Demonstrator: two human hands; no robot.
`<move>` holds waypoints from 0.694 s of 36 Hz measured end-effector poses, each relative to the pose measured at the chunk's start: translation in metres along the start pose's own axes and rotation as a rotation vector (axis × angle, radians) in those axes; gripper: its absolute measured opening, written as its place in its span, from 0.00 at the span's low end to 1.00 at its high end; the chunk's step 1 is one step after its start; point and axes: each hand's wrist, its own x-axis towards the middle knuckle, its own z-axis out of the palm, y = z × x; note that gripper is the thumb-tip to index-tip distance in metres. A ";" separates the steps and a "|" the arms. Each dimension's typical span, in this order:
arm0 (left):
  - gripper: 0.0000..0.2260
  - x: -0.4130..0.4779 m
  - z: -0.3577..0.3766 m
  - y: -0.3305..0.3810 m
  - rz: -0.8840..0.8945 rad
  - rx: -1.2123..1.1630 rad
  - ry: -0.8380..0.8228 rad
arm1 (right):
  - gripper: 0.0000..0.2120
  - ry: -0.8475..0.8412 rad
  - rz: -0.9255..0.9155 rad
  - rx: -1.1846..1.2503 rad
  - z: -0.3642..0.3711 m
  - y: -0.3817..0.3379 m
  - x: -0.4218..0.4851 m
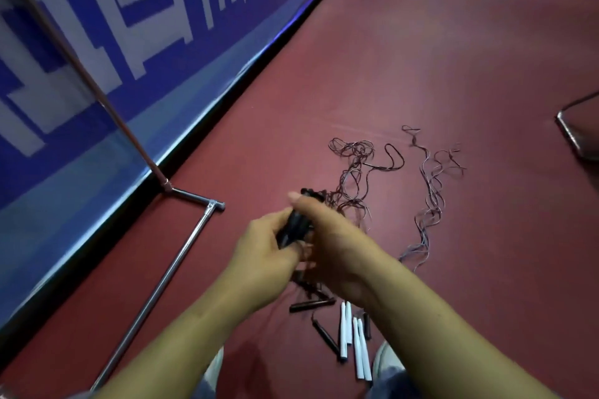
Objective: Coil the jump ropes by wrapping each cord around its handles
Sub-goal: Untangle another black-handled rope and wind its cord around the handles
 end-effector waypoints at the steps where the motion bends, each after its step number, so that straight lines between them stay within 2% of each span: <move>1: 0.18 -0.001 0.003 0.002 0.016 0.008 0.009 | 0.18 0.003 -0.034 0.001 0.004 0.000 -0.001; 3: 0.18 -0.003 0.007 0.006 0.087 0.061 0.024 | 0.11 0.068 -0.108 0.045 0.009 -0.003 -0.001; 5: 0.14 -0.004 0.009 0.013 0.178 0.129 -0.049 | 0.05 0.107 -0.149 0.105 0.004 -0.008 0.000; 7: 0.09 0.000 0.005 0.018 0.234 0.164 -0.149 | 0.03 0.164 -0.183 0.023 -0.004 -0.016 0.005; 9: 0.09 0.007 -0.003 0.018 0.251 0.148 -0.183 | 0.02 0.208 -0.218 -0.108 -0.013 -0.025 0.007; 11: 0.10 0.015 -0.012 0.016 0.246 0.132 -0.087 | 0.04 0.186 -0.229 -0.167 -0.021 -0.035 0.003; 13: 0.07 0.024 -0.017 0.013 0.213 0.195 0.059 | 0.04 0.124 -0.233 -0.230 -0.027 -0.044 -0.005; 15: 0.17 0.034 -0.018 0.008 0.173 0.226 0.066 | 0.07 0.029 -0.212 -0.306 -0.028 -0.043 -0.013; 17: 0.33 0.044 -0.016 0.005 0.150 0.153 -0.102 | 0.10 -0.081 -0.191 -0.325 -0.025 -0.036 -0.018; 19: 0.40 0.050 -0.012 0.006 0.147 0.072 -0.290 | 0.12 -0.166 -0.174 -0.300 -0.023 -0.029 -0.021; 20: 0.37 0.052 -0.009 0.005 0.179 0.042 -0.350 | 0.11 -0.192 -0.166 -0.282 -0.025 -0.029 -0.023; 22: 0.21 0.054 -0.007 0.006 0.215 -0.004 -0.414 | 0.08 -0.222 -0.144 -0.216 -0.030 -0.033 -0.028; 24: 0.07 0.055 -0.010 0.006 0.173 -0.031 -0.404 | 0.08 -0.214 -0.134 -0.200 -0.039 -0.038 -0.032; 25: 0.06 0.057 -0.012 0.005 0.157 -0.010 -0.376 | 0.09 -0.178 -0.142 -0.221 -0.045 -0.039 -0.034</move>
